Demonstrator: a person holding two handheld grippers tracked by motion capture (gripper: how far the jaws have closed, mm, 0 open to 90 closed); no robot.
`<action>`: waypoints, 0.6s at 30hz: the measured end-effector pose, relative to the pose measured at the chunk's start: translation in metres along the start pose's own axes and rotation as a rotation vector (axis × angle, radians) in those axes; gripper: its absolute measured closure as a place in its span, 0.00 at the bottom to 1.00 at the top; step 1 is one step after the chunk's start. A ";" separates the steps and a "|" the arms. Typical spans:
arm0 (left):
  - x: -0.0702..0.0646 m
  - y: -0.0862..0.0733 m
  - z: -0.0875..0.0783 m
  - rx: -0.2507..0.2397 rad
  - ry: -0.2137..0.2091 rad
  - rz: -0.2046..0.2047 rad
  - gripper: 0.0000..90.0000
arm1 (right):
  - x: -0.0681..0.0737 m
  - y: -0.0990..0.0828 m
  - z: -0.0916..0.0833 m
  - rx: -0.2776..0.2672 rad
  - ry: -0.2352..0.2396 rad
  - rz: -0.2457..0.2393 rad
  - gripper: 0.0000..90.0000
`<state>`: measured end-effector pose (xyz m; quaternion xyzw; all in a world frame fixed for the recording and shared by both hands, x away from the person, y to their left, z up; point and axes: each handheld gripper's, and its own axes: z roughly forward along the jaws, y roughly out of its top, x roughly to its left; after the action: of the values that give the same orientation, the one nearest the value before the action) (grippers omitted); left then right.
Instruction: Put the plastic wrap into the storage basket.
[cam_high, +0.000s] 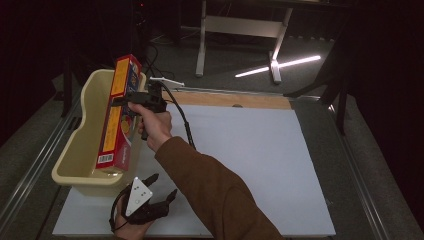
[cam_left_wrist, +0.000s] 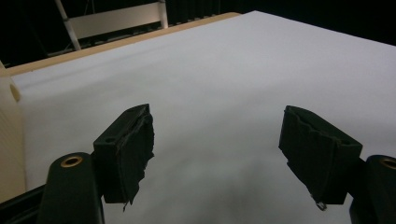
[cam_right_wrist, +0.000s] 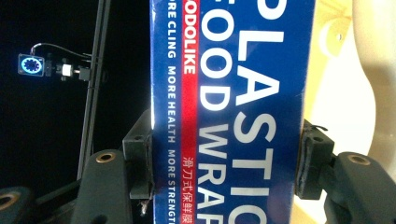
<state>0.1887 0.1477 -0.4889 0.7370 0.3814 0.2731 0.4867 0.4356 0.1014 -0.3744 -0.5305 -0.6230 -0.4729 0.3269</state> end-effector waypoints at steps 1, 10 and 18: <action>0.000 0.000 0.000 0.000 0.000 0.001 0.29 | -0.001 -0.001 0.002 0.000 0.001 0.002 0.43; 0.000 -0.001 -0.002 0.001 0.004 -0.004 0.29 | -0.010 -0.002 0.015 0.015 -0.010 0.030 0.43; 0.000 -0.002 -0.004 -0.001 0.007 -0.006 0.29 | -0.016 -0.003 0.021 0.018 -0.018 0.051 0.43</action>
<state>0.1856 0.1500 -0.4890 0.7345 0.3851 0.2743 0.4867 0.4387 0.1154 -0.3966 -0.5475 -0.6162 -0.4541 0.3381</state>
